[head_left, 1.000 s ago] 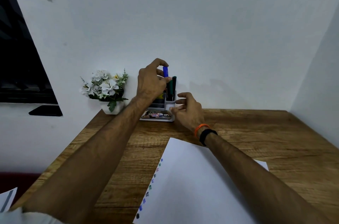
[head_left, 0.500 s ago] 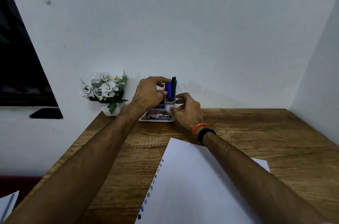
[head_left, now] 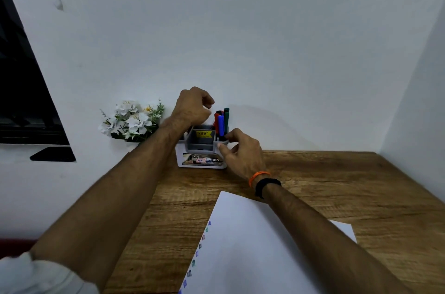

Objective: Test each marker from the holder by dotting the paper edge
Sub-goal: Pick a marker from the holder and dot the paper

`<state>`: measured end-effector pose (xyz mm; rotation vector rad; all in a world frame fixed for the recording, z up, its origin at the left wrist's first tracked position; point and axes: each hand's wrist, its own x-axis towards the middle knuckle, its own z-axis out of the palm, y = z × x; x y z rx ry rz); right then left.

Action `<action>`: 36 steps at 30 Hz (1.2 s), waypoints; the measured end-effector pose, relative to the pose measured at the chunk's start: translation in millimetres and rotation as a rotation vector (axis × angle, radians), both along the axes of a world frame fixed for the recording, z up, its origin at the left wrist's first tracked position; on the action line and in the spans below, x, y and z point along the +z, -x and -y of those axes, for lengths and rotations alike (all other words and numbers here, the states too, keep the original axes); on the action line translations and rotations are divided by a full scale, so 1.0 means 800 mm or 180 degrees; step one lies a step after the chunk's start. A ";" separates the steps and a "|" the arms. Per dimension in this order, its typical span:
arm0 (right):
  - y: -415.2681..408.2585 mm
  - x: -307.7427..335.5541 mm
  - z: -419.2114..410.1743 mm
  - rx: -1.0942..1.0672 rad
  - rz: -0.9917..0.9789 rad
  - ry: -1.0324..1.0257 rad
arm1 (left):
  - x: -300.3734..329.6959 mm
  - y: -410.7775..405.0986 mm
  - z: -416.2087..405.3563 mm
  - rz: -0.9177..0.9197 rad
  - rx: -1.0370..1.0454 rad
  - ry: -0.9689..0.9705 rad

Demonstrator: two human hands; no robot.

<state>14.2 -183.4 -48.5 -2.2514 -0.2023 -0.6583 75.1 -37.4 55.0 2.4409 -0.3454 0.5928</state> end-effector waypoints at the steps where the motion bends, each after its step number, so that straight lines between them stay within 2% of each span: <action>1: -0.001 -0.001 0.000 -0.0002 0.0004 0.0020 | 0.000 -0.005 0.004 -0.0070 -0.0069 -0.0118; 4: -0.004 -0.003 0.000 -0.0022 0.0007 0.0072 | -0.001 -0.014 0.017 -0.0333 -0.0322 -0.0504; 10: -0.007 -0.008 0.002 -0.0011 0.0107 0.0068 | -0.010 -0.029 0.020 -0.0484 -0.0368 -0.0791; 17: -0.002 -0.009 0.002 0.0073 0.0191 0.0025 | -0.011 -0.022 0.009 -0.0015 -0.0183 -0.0637; 23: -0.004 -0.012 0.000 0.0109 0.0202 -0.0009 | -0.017 -0.017 0.010 -0.0051 -0.0569 -0.0417; 30: -0.005 -0.013 0.002 0.0129 0.0233 0.0009 | -0.008 -0.017 0.002 0.0137 -0.0188 -0.0375; 33: -0.002 -0.010 0.001 0.0136 0.0158 0.0003 | 0.008 -0.009 -0.013 0.0247 -0.0095 -0.0126; 36: 0.004 -0.004 0.000 0.0123 0.0074 0.0021 | 0.028 0.011 -0.027 0.0614 -0.0085 0.0125</action>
